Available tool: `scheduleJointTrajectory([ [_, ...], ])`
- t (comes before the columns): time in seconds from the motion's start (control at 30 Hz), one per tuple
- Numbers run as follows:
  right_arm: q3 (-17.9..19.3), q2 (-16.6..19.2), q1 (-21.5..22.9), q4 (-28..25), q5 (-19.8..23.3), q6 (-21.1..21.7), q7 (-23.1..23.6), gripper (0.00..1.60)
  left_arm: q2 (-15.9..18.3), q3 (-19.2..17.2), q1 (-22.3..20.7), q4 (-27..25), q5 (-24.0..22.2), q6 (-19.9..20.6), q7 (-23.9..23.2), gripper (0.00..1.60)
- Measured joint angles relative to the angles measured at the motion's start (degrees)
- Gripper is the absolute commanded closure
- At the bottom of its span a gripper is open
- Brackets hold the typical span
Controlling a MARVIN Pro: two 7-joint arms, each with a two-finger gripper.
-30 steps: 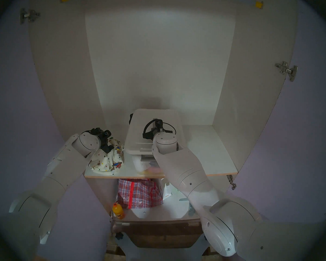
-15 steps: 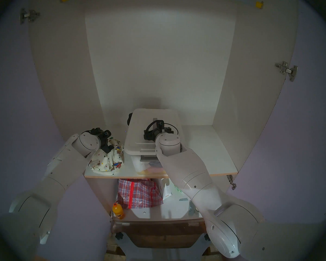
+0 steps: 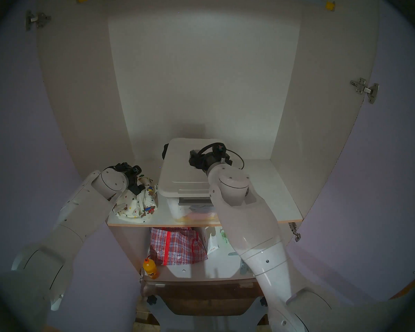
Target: Take clothing out of the storage bin and put the lid back on the bin
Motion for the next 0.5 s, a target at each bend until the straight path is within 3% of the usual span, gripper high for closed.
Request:
scheduleJointTrajectory([
  [0.2,2.0,7.0,-6.2,-10.0,0.6,1.4,2.9,0.00,0.0,0.0,0.0,0.0,0.0,0.0,0.0,0.00],
  [0.4,8.3,13.1,-8.4,-7.5,3.1,0.4,7.8,0.00,0.0,0.0,0.0,0.0,0.0,0.0,0.0,0.00],
  [0.5,9.9,16.5,-8.8,-6.1,4.5,-2.0,13.5,0.00,0.0,0.0,0.0,0.0,0.0,0.0,0.0,0.00],
])
